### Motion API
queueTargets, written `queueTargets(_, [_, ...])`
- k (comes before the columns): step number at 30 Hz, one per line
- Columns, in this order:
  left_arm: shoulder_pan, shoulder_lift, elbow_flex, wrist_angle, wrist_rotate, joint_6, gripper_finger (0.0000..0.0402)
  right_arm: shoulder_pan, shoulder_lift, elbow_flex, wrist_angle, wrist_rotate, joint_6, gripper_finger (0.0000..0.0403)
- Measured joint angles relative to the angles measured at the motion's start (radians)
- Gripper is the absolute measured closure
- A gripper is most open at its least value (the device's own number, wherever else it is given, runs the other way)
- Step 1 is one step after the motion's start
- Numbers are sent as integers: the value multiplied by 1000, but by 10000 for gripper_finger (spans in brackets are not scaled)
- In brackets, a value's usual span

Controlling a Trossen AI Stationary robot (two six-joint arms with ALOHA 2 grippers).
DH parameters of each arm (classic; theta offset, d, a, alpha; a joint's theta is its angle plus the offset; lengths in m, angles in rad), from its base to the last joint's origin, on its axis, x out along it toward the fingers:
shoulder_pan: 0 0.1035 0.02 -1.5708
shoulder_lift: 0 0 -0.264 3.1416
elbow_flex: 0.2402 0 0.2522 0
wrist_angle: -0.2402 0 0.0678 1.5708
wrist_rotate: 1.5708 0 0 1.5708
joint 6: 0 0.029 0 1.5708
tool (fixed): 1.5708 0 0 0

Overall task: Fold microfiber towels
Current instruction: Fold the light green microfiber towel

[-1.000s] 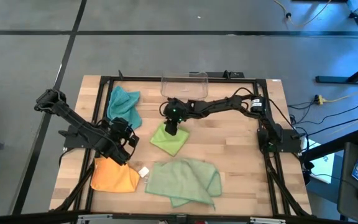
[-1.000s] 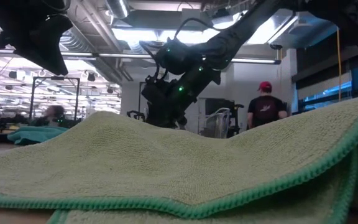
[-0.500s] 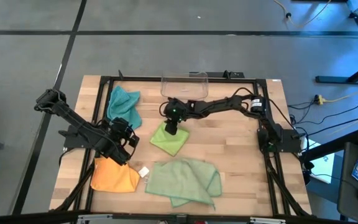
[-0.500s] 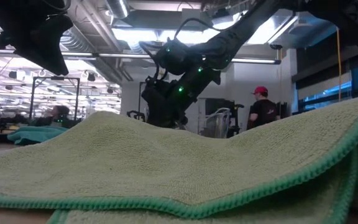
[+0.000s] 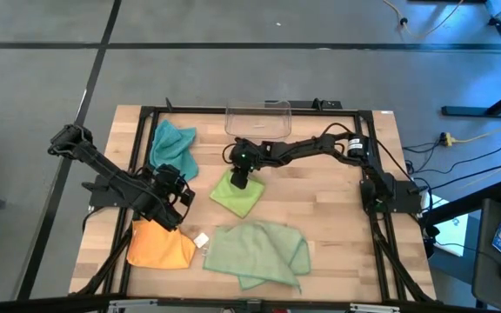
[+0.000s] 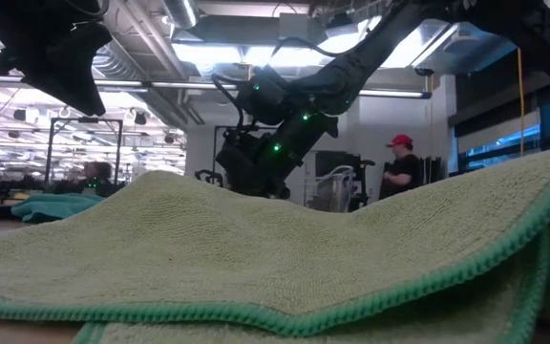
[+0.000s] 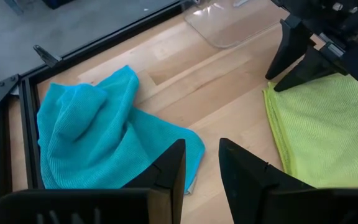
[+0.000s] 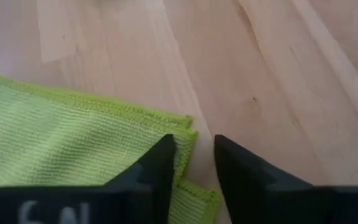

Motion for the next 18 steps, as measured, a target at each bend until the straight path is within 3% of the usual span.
queueTargets(7, [0,0,0,0,-1,0,313,0,0,0,1,-1,-12,393])
queueTargets(18, [0,1,0,-5,-2,1,313,0,-56,1,-37,2,-51,397])
